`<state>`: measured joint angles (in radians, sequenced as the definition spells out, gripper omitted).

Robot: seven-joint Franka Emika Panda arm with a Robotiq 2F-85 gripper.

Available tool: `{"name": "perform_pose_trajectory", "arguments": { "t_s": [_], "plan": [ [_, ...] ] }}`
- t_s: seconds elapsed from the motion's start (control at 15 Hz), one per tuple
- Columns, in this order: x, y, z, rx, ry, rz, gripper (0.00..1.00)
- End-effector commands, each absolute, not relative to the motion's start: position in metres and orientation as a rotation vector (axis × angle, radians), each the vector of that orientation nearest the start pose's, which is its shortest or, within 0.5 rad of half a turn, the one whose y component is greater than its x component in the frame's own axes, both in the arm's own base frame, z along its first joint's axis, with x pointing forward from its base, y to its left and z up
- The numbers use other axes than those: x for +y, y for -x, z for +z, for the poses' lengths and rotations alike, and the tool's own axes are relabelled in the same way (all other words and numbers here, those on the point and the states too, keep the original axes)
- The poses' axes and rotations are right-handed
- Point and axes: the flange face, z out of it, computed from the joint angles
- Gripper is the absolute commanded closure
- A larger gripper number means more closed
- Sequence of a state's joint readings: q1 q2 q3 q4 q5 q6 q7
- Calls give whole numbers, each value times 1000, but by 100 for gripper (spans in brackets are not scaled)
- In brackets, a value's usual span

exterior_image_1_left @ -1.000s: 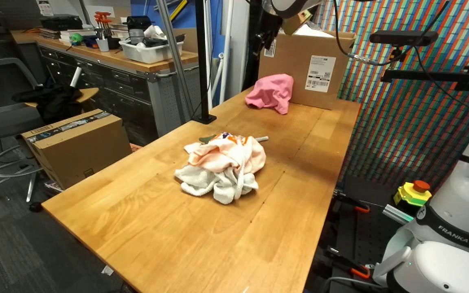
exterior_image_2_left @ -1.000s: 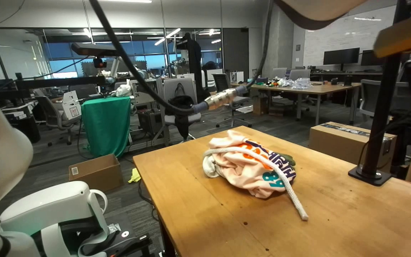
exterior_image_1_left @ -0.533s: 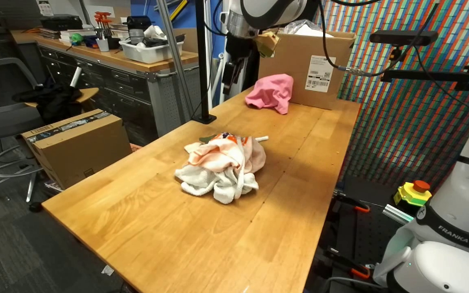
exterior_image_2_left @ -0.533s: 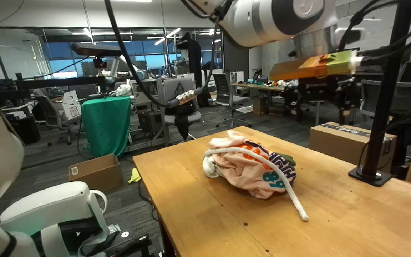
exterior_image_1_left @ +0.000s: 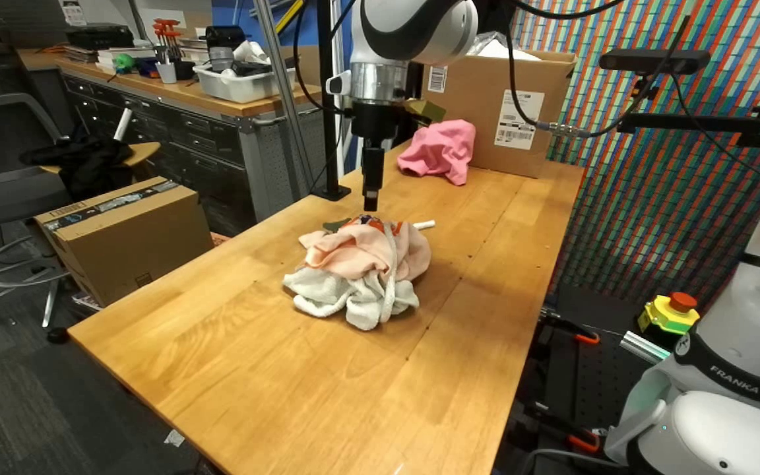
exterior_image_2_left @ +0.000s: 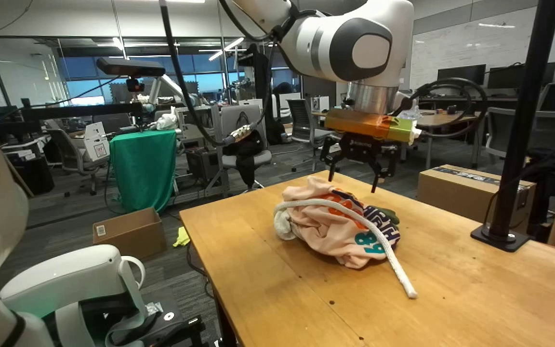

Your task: Separate the objects on the table.

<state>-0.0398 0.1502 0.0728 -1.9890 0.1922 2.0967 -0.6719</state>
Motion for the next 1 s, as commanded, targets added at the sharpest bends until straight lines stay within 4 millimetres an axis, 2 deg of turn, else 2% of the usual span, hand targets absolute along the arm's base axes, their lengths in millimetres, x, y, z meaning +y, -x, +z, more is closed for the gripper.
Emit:
{"name": "perform_pose_trajectory", "arguments": {
  "t_s": [0.0, 0.2, 0.33, 0.93],
  "plan": [
    [37, -575, 388, -1043, 2650, 117, 0],
    [46, -566, 387, -1183, 2519, 244, 0],
    [52, -565, 383, -1243, 2509, 278, 0],
    [83, -586, 353, -1366, 2631, 119, 0]
  ]
}}
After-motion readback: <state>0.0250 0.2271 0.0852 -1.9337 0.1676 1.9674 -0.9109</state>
